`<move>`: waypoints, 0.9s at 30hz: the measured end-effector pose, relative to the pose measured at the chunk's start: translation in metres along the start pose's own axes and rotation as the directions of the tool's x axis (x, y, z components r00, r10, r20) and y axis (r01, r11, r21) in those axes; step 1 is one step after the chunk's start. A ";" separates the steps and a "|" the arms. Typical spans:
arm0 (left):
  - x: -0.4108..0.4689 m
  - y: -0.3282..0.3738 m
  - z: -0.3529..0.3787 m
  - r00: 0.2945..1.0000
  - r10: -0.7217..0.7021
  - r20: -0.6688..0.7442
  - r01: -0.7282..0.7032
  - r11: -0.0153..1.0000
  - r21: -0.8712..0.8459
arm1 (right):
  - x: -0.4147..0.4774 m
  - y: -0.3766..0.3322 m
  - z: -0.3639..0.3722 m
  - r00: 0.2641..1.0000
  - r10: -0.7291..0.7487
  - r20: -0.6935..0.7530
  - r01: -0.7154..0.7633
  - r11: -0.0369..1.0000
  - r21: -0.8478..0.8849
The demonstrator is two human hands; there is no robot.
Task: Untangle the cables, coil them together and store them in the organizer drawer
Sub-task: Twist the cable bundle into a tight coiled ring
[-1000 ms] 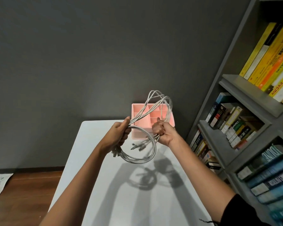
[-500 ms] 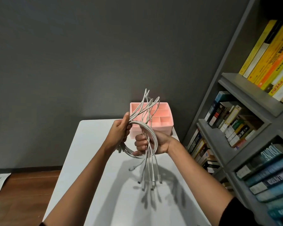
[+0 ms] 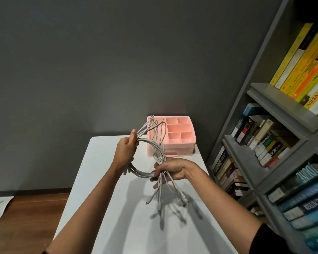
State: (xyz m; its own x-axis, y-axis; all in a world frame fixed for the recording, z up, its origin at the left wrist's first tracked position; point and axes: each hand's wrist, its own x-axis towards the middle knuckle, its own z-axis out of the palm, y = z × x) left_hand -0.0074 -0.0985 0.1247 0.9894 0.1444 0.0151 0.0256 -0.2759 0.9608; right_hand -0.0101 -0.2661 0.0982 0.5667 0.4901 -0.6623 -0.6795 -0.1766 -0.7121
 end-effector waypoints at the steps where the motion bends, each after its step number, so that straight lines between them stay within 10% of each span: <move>1: 0.001 0.001 0.000 0.999 0.040 -0.036 -0.035 0.993 0.110 | 0.000 0.000 0.002 0.999 0.010 -0.041 -0.011 0.999 -0.031; 3: 0.002 0.004 0.002 0.991 0.110 -0.079 -0.080 0.945 0.317 | -0.001 -0.001 0.006 0.984 -0.011 -0.179 -0.039 0.962 -0.271; 6: 0.000 0.001 0.005 0.985 0.131 -0.116 -0.062 0.881 0.470 | -0.010 -0.009 0.009 0.948 -0.123 -0.292 -0.159 0.614 -0.773; 9: -0.002 -0.009 0.006 0.981 0.119 -0.151 -0.026 0.860 0.509 | -0.022 -0.024 0.015 0.951 -0.209 -0.228 -0.122 0.424 -0.897; 19: -0.007 -0.036 0.000 0.989 0.051 -0.136 0.027 0.853 0.521 | -0.038 -0.041 -0.015 0.816 -0.575 -0.063 0.479 0.734 -0.482; 27: 0.013 -0.046 -0.043 0.952 -0.001 -0.307 0.132 0.904 0.407 | -0.025 0.006 -0.077 0.962 -0.242 -0.124 0.121 0.789 -0.602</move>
State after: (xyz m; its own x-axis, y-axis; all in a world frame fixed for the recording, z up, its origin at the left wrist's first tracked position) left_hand -0.0019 -0.0425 0.0924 0.8977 0.4294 0.0988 0.2118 -0.6171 0.7578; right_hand 0.0078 -0.3454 0.0920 0.7677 0.4088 -0.4936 -0.1868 -0.5940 -0.7825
